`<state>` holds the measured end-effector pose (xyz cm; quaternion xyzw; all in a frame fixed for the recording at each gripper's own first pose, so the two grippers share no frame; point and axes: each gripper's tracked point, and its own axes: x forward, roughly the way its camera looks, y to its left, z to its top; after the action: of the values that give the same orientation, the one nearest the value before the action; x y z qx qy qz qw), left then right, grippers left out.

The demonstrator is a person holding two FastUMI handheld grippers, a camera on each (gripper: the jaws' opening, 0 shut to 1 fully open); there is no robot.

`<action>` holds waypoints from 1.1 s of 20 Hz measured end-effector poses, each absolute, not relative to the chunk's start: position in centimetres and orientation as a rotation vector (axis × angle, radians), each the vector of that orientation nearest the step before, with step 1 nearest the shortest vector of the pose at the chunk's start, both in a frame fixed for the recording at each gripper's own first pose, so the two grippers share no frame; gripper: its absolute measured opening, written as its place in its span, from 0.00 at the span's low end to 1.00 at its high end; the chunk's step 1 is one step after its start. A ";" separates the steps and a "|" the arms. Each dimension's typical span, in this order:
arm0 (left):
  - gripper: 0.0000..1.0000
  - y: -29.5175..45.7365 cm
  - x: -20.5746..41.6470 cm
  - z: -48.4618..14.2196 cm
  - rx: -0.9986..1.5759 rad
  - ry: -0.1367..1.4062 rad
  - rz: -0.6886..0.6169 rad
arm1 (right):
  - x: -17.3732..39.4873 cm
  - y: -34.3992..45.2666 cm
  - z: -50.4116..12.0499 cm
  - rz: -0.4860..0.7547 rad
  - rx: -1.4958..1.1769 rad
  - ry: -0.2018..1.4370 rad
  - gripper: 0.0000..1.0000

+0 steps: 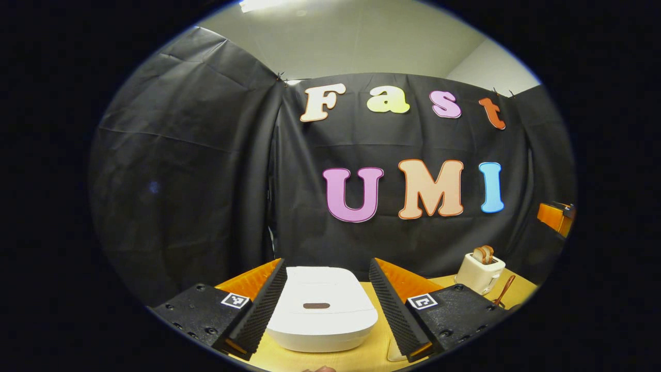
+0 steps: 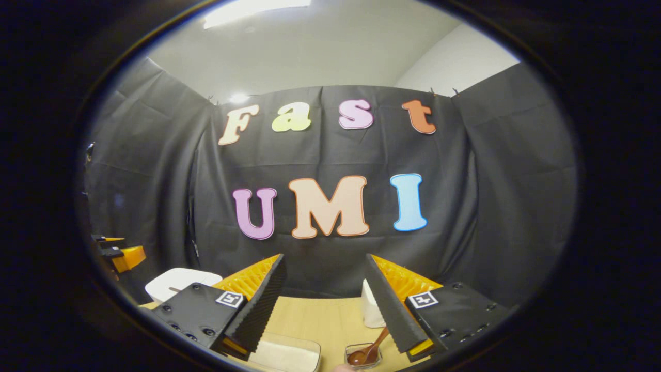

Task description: Close the left gripper, press the button to open the rice cooker; take a wooden spoon from the chopstick holder with the right hand, scoop a spoonful of rice and pour it into the rice cooker, then put the wooden spoon back into the chopstick holder.

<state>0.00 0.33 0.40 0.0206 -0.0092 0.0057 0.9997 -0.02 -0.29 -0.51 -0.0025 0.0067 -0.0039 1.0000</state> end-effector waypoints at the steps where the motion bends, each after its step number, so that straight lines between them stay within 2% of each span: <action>1: 0.97 0.3 0.0 0.4 0.045 -0.019 0.013 | -0.1 -0.3 -0.6 -0.006 -0.004 0.015 1.00; 10: 0.92 0.2 0.8 -0.2 0.067 0.002 0.006 | 0.0 -0.8 -0.6 -0.010 -0.001 0.016 1.00; 11: 0.82 0.0 0.9 -0.2 0.067 0.004 0.005 | -0.1 -0.8 -0.7 -0.008 0.001 0.017 1.00; 12: 0.78 -0.1 1.0 -0.2 0.069 0.004 -0.001 | -0.1 -0.9 -0.6 -0.007 0.001 0.016 1.00; 15: 0.52 0.3 1.4 -0.1 0.076 -0.004 0.007 | 0.0 -0.9 -0.6 -0.004 -0.001 0.015 1.00; 20: 0.29 0.2 1.9 -0.6 0.070 0.008 -0.022 | -0.1 -0.7 -0.4 0.004 -0.005 0.007 0.99; 21: 0.27 0.0 1.9 -0.9 0.062 0.011 -0.036 | -0.1 -0.6 -0.4 0.006 -0.006 0.005 0.99; 22: 0.20 0.0 2.1 -0.6 0.051 0.004 -0.042 | -0.1 -0.6 -0.3 0.006 -0.007 0.004 0.99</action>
<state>2.10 0.04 -0.63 0.0253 0.0020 -0.0212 0.9995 -0.06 -0.62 -0.30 -0.0036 0.0022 0.0030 1.0000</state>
